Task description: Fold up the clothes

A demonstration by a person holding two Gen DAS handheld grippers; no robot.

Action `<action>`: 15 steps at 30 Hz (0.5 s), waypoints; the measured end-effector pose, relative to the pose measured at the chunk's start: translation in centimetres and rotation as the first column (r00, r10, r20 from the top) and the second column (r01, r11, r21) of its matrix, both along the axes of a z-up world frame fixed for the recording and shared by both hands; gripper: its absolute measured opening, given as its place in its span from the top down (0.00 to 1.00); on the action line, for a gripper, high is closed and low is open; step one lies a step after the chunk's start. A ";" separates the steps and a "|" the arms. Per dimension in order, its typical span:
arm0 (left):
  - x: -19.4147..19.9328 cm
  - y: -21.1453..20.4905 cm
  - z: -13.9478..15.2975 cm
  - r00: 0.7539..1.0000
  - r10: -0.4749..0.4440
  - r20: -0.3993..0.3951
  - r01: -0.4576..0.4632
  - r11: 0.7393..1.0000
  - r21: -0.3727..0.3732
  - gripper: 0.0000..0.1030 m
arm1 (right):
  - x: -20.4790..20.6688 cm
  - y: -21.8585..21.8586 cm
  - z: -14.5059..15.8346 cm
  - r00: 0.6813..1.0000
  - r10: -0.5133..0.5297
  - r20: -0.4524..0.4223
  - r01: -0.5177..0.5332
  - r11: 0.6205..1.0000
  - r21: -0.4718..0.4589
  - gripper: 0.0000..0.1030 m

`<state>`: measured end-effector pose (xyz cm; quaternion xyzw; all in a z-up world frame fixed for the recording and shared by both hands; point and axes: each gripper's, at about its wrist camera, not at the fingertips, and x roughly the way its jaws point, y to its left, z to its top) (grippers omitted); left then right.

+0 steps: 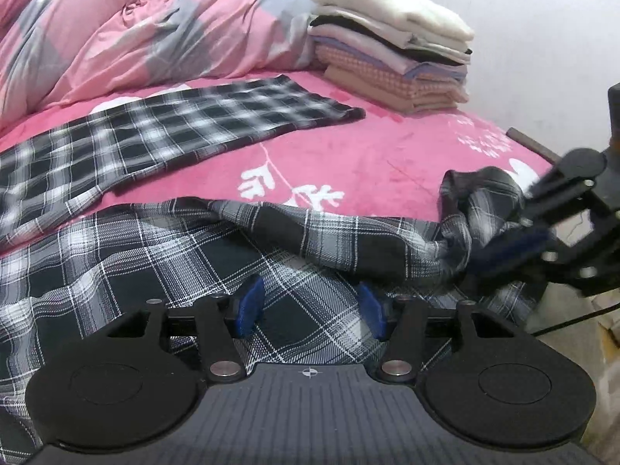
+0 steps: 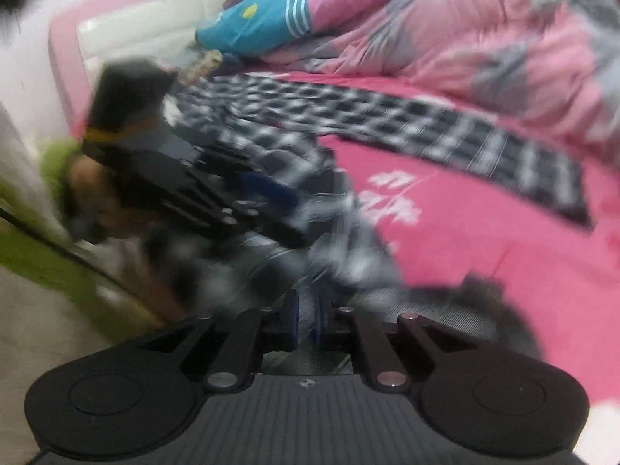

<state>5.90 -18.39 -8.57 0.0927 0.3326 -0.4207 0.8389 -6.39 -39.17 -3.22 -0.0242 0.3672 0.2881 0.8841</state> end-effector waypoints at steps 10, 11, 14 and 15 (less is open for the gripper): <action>-0.1 0.0 -0.2 1.000 -0.001 0.005 0.001 1.000 -0.012 0.45 | 4.3 -9.7 1.9 0.901 -0.421 -0.101 0.433 0.864 0.258 0.51; -0.1 0.0 -0.2 1.000 -0.001 0.006 0.001 1.000 -0.013 0.44 | 5.1 -10.2 1.4 0.891 -0.434 -0.135 0.454 0.859 0.236 0.51; -0.2 0.0 -0.3 1.000 -0.002 0.009 0.002 1.000 -0.013 0.44 | 6.8 -10.1 -0.6 0.885 -0.418 -0.207 0.449 0.883 0.136 0.51; -0.2 -0.1 -0.2 1.000 -0.001 0.008 0.001 1.000 -0.013 0.44 | 7.1 -9.7 -1.2 0.889 -0.406 -0.210 0.433 0.896 0.102 0.52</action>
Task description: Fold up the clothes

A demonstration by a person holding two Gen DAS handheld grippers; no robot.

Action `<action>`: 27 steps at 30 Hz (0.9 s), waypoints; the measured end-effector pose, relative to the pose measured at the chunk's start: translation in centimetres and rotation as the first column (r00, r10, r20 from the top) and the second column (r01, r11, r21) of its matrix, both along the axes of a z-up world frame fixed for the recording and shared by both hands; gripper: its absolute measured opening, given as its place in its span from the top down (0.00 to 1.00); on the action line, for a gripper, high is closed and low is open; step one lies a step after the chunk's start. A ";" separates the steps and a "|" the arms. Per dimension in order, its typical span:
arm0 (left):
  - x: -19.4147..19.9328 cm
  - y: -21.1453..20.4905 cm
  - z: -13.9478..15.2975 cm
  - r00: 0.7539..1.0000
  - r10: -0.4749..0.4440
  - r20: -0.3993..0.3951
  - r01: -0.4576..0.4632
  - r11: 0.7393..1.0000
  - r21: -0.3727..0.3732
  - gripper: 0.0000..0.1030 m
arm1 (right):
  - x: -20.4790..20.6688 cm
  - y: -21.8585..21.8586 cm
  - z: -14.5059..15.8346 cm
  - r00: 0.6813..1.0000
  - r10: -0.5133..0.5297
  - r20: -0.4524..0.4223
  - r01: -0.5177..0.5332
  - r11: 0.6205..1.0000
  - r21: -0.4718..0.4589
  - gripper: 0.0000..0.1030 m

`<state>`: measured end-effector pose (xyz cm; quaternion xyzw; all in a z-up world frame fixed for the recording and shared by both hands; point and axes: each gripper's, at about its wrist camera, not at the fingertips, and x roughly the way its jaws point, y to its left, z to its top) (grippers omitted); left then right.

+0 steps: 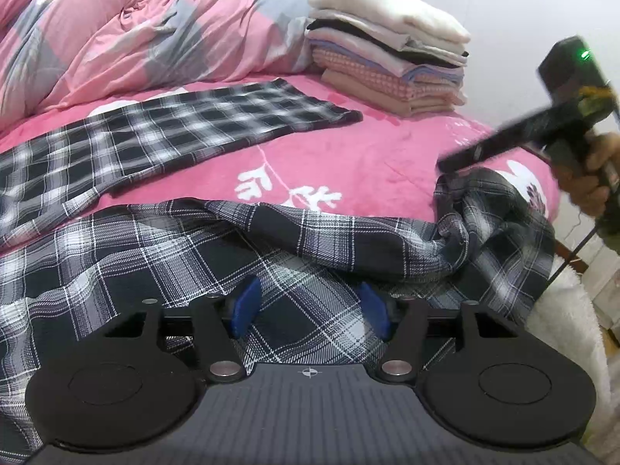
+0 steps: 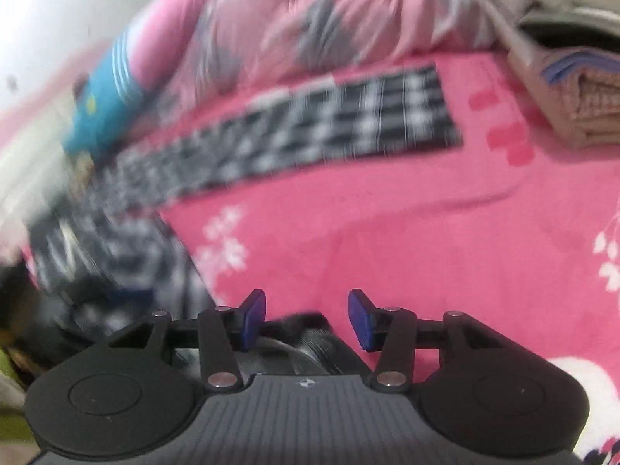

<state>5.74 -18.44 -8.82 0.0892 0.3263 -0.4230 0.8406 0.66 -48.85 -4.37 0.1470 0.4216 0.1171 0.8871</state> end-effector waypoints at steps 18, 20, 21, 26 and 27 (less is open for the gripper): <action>1.6 -1.4 1.1 0.996 0.091 -0.002 -0.091 0.996 0.021 0.44 | -4.0 0.5 2.2 0.949 -0.033 0.314 0.087 0.983 -0.159 0.92; 2.2 -1.8 1.2 0.994 0.111 0.011 -0.112 0.993 0.028 0.44 | -4.0 -0.8 2.7 0.925 -0.089 0.370 0.151 0.979 -0.140 0.92; 2.5 -2.0 1.3 0.992 0.122 0.018 -0.123 0.992 0.032 0.44 | -3.9 -1.5 2.8 0.913 -0.119 0.391 0.179 0.976 -0.121 0.92; 3.8 -2.6 0.9 0.984 0.177 0.026 -0.178 0.983 0.050 0.44 | -2.9 -4.7 1.4 0.868 -0.241 0.434 0.278 0.960 -0.023 0.93; 3.9 -2.6 0.8 0.983 0.181 0.027 -0.183 0.982 0.051 0.44 | -2.7 -5.2 0.6 0.869 -0.268 0.416 0.300 0.954 -0.011 0.93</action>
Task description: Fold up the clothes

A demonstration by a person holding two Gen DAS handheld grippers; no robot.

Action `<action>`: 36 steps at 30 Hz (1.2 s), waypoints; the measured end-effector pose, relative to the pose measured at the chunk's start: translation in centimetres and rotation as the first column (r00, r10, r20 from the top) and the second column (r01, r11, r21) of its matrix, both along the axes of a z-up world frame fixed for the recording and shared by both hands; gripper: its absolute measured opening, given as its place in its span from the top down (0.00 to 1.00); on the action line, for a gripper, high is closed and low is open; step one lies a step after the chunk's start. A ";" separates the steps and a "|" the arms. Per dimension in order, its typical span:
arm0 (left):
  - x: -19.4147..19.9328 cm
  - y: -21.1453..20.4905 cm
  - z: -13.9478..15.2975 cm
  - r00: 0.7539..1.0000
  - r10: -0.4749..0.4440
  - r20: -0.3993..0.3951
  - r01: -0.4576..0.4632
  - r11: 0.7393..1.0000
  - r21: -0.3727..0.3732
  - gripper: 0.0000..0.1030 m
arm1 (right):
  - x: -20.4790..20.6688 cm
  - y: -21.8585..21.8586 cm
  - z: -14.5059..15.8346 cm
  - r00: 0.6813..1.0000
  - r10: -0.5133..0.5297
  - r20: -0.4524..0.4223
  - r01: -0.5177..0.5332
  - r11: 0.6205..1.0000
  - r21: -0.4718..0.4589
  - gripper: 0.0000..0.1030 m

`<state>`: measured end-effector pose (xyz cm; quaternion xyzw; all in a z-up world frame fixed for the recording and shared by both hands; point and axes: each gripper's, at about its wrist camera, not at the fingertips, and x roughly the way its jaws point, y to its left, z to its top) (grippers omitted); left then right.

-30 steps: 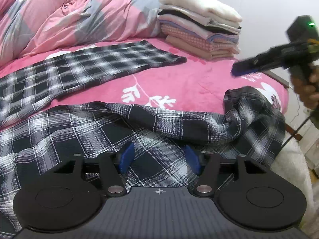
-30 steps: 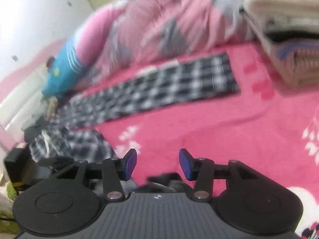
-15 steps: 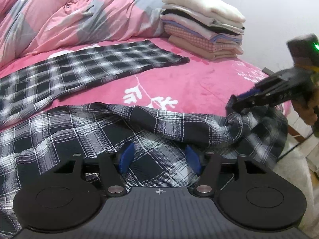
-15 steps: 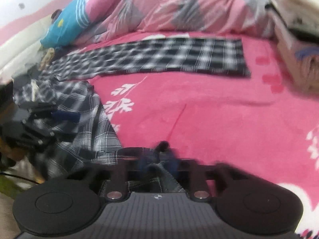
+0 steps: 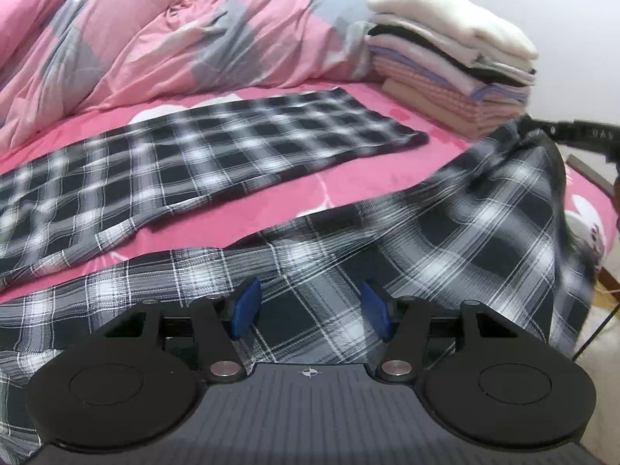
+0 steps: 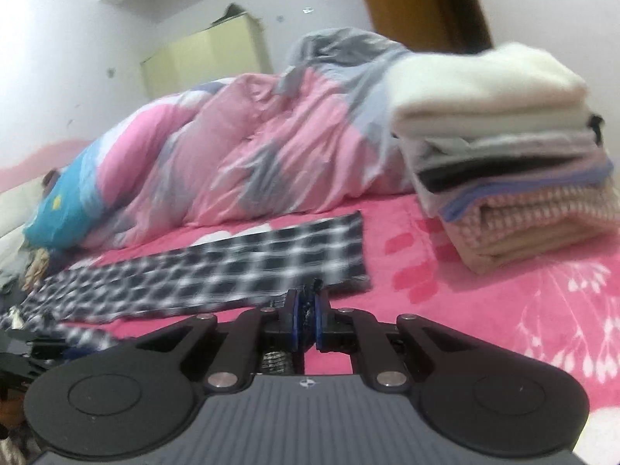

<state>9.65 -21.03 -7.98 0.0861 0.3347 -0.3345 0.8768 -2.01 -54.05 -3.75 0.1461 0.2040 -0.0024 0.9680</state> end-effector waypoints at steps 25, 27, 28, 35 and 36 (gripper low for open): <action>-2.3 7.1 -0.3 0.997 0.064 -0.050 -0.070 0.990 -0.125 0.44 | 14.2 18.1 -2.6 0.780 0.485 -0.395 -0.548 0.835 -0.056 0.94; -2.3 8.3 0.2 0.996 0.073 -0.043 -0.079 0.984 -0.160 0.44 | 15.2 17.7 -1.6 0.831 0.393 -0.395 -0.449 0.891 -0.059 0.92; -2.1 8.9 0.5 0.996 0.079 -0.037 -0.085 0.980 -0.182 0.44 | 14.9 18.1 -0.7 0.847 0.377 -0.375 -0.441 0.892 -0.097 0.92; 2.0 11.0 -0.2 0.983 0.151 -0.107 -0.167 0.972 -0.163 0.44 | 16.2 23.1 -2.5 0.786 0.438 -0.436 -0.522 0.848 -0.090 0.96; 2.7 10.7 -0.7 0.981 0.165 -0.103 -0.179 0.974 -0.139 0.44 | 16.8 23.2 -2.9 0.816 0.402 -0.415 -0.489 0.864 -0.123 0.97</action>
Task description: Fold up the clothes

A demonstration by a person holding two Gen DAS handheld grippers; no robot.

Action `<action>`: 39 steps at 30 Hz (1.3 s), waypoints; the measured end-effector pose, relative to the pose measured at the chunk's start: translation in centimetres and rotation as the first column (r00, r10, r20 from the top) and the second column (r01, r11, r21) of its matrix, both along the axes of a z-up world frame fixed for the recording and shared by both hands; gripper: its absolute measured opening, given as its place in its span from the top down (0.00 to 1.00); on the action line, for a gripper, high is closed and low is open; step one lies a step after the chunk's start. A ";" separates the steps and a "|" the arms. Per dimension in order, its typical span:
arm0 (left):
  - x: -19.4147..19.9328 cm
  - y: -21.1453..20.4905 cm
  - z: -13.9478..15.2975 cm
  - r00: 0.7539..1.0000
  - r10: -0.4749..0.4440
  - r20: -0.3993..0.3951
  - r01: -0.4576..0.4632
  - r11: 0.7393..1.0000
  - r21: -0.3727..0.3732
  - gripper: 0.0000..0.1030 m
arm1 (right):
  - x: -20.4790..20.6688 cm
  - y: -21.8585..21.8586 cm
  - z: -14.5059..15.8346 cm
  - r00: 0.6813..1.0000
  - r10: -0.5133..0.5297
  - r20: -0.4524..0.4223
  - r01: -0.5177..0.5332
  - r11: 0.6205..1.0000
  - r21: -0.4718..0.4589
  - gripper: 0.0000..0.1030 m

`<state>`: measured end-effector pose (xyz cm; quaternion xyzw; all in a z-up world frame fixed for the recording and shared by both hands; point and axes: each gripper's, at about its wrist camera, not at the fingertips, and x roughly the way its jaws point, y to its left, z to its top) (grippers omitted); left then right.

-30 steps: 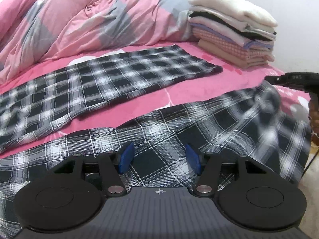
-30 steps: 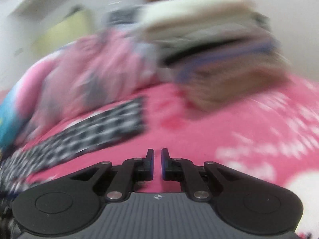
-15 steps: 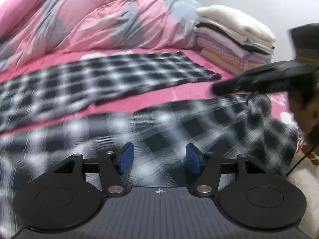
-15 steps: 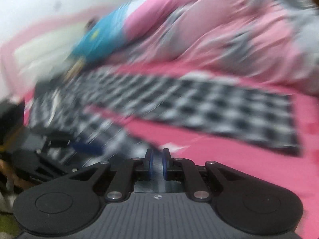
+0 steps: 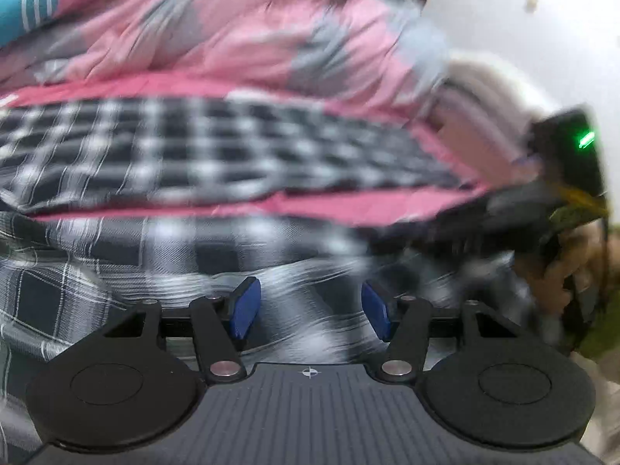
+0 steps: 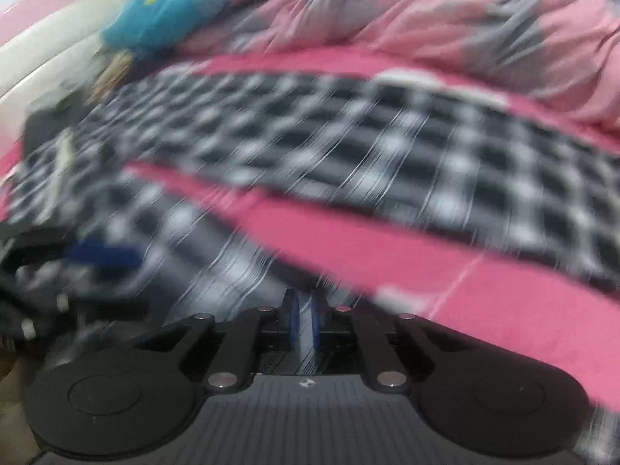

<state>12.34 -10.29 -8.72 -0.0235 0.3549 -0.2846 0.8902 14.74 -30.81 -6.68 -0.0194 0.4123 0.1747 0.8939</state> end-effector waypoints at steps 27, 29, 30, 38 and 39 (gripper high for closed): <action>1.9 -22.9 1.6 0.814 -0.563 0.144 0.504 0.808 0.306 0.44 | -27.1 -22.6 -1.4 0.705 -0.705 -0.076 0.671 0.628 0.393 0.61; 1.4 -25.0 0.9 0.773 -0.617 0.152 0.539 0.763 0.357 0.44 | -27.1 -22.1 -1.3 0.728 -0.682 -0.071 0.650 0.652 0.392 0.62; 1.1 -25.7 0.8 0.754 -0.639 0.153 0.557 0.745 0.367 0.44 | -27.1 -22.0 -1.5 0.733 -0.677 -0.070 0.643 0.655 0.396 0.62; -0.5 -28.4 0.3 0.682 -0.715 0.155 0.614 0.675 0.410 0.68 | -28.0 -22.1 -2.3 0.734 -0.678 -0.047 0.622 0.642 0.449 0.96; -1.0 -28.5 0.2 0.668 -0.725 0.169 0.615 0.665 0.424 0.72 | -28.5 -22.1 -2.2 0.730 -0.682 -0.046 0.622 0.636 0.457 0.96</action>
